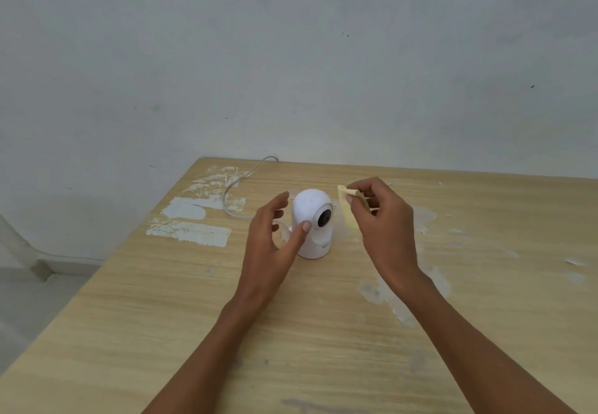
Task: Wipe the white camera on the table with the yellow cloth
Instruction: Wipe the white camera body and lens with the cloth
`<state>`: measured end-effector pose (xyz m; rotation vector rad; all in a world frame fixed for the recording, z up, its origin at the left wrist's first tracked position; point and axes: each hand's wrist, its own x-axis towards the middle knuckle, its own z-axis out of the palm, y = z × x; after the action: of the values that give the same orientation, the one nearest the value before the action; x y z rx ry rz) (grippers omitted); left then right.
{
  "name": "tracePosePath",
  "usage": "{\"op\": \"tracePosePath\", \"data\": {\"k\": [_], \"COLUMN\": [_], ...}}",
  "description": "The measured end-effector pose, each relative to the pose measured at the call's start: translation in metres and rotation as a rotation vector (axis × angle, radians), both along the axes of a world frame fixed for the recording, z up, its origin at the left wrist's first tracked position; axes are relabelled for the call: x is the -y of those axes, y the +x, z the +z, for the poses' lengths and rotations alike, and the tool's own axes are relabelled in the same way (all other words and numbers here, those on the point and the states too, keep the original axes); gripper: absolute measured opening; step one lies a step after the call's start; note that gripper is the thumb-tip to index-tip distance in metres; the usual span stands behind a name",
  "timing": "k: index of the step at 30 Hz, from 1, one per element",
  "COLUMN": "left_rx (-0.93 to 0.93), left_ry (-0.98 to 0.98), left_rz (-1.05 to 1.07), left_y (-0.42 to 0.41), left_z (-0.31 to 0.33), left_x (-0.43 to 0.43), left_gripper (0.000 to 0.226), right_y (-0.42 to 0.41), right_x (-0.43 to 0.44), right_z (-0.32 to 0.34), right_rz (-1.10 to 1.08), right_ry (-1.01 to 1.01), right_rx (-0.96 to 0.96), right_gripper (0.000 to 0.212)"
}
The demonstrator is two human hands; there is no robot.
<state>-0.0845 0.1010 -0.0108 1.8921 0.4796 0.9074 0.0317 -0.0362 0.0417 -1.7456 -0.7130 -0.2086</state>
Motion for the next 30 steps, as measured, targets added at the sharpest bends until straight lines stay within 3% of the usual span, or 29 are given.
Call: {"op": "tracePosePath", "data": {"k": [7,12,18,24,27,30], "left_rx": [-0.043,-0.041,-0.05,-0.038,-0.047,-0.053], "left_ry": [-0.007,-0.004,0.001,0.013,0.003,0.002], "left_rz": [-0.059,-0.071,-0.088,-0.11,-0.131,-0.107], "left_y": [0.005,0.005,0.007,0.007,0.007,0.009], "left_z": [-0.003,-0.005,-0.007,-0.008,-0.007,-0.009], "left_x": [-0.005,-0.007,-0.008,-0.01,-0.01,-0.01], "left_gripper": [0.052,0.05,0.057,0.051,0.05,0.047], "right_y": [-0.002,-0.014,-0.003,-0.017,-0.013,-0.011], "right_x": [-0.023,-0.017,-0.019,-0.019,-0.011,-0.011], "right_z": [0.001,-0.014,-0.017,-0.026,-0.032,-0.028], "right_rz": [0.066,0.1,0.061,0.094,0.09,0.063], "right_ry": [-0.087,-0.171,-0.155,-0.322,-0.299,-0.214], "right_rx": [0.125,0.431,0.396,0.763,0.766,0.608], "right_gripper": [0.023,0.026,0.027,0.022,0.021,0.022]}}
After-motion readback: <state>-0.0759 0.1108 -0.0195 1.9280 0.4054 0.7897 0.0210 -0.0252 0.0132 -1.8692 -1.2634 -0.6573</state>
